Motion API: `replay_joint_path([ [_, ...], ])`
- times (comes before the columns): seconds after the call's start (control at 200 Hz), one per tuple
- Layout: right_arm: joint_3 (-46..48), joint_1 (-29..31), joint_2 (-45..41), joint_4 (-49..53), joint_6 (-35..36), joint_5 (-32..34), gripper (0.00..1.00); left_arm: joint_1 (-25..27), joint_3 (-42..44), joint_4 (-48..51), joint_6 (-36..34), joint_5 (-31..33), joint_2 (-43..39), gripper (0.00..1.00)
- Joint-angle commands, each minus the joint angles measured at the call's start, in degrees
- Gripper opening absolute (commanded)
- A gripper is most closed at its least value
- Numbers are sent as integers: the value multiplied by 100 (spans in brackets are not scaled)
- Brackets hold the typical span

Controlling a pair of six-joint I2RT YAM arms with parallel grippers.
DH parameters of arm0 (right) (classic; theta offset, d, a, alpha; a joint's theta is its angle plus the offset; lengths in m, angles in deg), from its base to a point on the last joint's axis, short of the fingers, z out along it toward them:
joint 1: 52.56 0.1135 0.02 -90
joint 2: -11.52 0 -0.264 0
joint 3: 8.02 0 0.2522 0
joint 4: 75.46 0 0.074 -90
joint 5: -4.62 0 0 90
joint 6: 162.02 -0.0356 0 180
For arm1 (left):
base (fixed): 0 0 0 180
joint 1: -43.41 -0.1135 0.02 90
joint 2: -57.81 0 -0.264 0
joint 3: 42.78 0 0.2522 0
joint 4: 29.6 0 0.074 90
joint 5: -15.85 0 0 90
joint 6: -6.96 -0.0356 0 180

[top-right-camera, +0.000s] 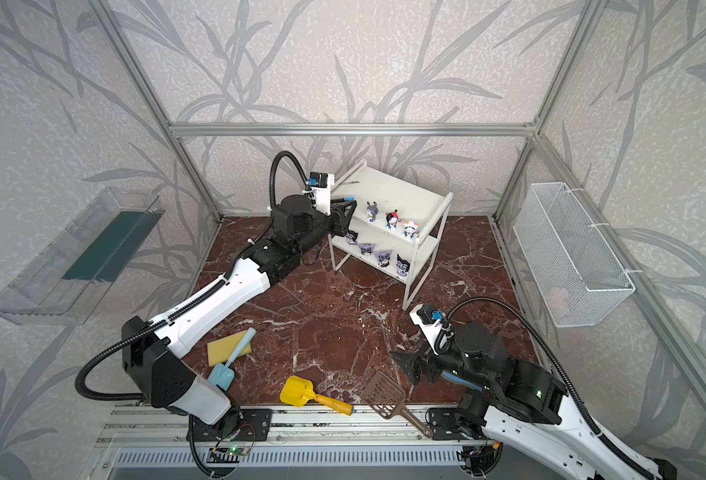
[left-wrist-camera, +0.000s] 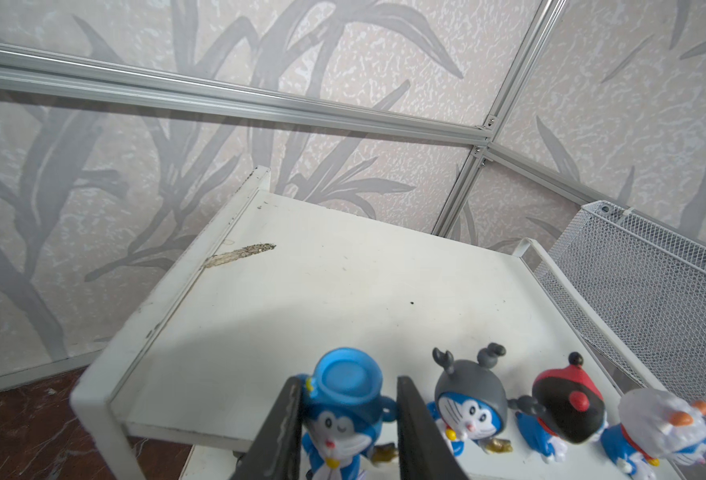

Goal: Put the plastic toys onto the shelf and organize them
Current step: 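Carry the blue-hatted Doraemon with the left gripper up to the shelf's upper tier, then set the blue-hatted Doraemon down beside the grey-headed Doraemon and open the left gripper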

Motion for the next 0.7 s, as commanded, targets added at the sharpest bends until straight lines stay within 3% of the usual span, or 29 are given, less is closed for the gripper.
replay_joint_path([
  [0.0,-82,10,-100,71,-22,67,99,36,-239,-273,-79,-8,75,18],
  [0.695,-87,18,-164,125,4,106,99,51,-282,-517,-35,27,460,19],
])
